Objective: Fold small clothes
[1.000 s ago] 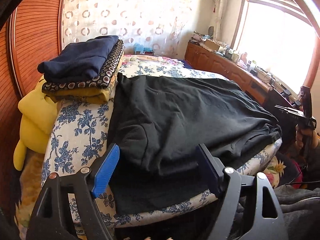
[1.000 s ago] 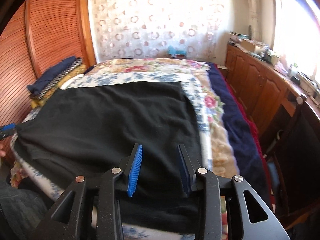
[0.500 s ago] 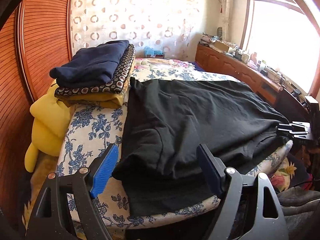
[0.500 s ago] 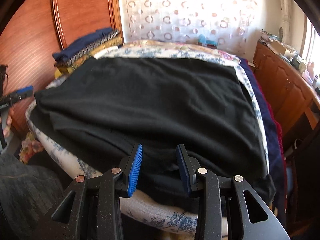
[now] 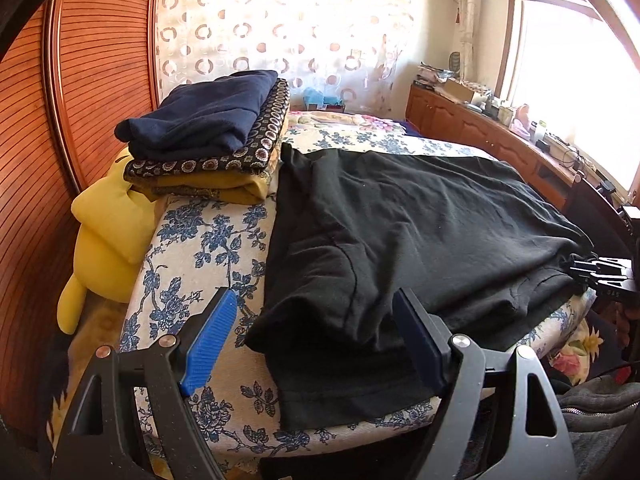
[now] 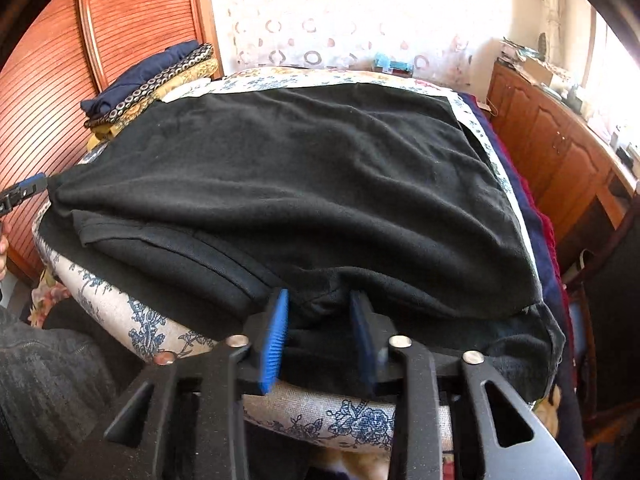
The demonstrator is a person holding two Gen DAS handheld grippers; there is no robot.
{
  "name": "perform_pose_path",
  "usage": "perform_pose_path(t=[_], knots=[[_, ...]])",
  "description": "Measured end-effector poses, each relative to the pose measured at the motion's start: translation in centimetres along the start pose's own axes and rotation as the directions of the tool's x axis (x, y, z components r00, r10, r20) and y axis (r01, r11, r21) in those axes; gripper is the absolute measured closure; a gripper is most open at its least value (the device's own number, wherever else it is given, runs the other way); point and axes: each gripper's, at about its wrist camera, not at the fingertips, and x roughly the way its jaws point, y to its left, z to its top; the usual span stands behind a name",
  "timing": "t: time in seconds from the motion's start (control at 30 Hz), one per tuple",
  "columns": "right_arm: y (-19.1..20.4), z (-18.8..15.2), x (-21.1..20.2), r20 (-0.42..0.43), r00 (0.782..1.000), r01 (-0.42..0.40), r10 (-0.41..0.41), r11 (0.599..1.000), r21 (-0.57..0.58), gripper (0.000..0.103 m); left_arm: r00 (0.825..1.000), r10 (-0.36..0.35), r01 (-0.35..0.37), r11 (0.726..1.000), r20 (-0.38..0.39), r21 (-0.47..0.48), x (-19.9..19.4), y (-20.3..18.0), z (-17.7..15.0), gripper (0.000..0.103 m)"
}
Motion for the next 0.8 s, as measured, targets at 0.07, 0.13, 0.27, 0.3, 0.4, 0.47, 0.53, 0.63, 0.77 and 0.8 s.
perform_pose_path(t=[0.07, 0.13, 0.27, 0.3, 0.4, 0.47, 0.53, 0.63, 0.77, 0.8], knots=[[0.3, -0.1, -0.1, 0.001, 1.0, -0.009, 0.009, 1.0, -0.015, 0.093, 1.0, 0.001, -0.001, 1.0, 0.0, -0.008, 0.1, 0.2, -0.1, 0.022], [0.5, -0.3, -0.5, 0.006, 1.0, -0.012, 0.012, 1.0, -0.029, 0.095, 1.0, 0.008, -0.008, 1.0, 0.008, -0.018, 0.1, 0.4, -0.1, 0.022], [0.4, -0.6, -2.1, 0.01, 0.999, -0.038, 0.039, 0.998, -0.041, 0.096, 0.998, 0.03, -0.026, 0.998, 0.063, -0.062, -0.8, 1.5, 0.0, 0.022], [0.2, -0.7, -2.5, 0.012, 0.999, -0.046, 0.046, 0.998, -0.039, 0.096, 0.996, 0.035, -0.029, 0.997, 0.079, -0.075, -1.1, 1.8, 0.1, 0.022], [-0.1, -1.1, -3.2, 0.014, 0.998, -0.057, 0.058, 0.998, -0.034, 0.096, 0.994, 0.053, -0.044, 0.995, 0.096, -0.093, -1.5, 2.4, 0.3, 0.022], [-0.3, -0.9, -3.5, 0.021, 0.998, -0.063, 0.063, 0.998, -0.026, 0.095, 0.994, 0.062, -0.054, 0.994, 0.093, -0.094, -1.3, 2.7, 0.3, 0.022], [-0.7, -0.8, -3.7, 0.035, 0.997, -0.07, 0.071, 0.997, -0.01, 0.095, 0.994, 0.072, -0.064, 0.994, 0.078, -0.093, -0.8, 2.9, 0.3, 0.022], [-0.7, -0.7, -4.1, 0.059, 0.996, -0.065, 0.066, 0.998, -0.011, 0.091, 0.996, 0.077, -0.072, 0.993, 0.054, -0.093, 0.1, 3.1, 0.0, 0.022], [-0.3, -0.5, -4.6, 0.088, 0.995, -0.049, 0.05, 0.999, -0.015, 0.085, 0.998, 0.068, -0.067, 0.993, 0.011, -0.096, 1.4, 3.3, -0.8, 0.022], [-0.2, -0.5, -4.6, 0.094, 0.994, -0.047, 0.048, 0.999, -0.013, 0.082, 0.998, 0.059, -0.058, 0.993, 0.004, -0.099, 1.6, 3.4, -1.0, 0.022]])
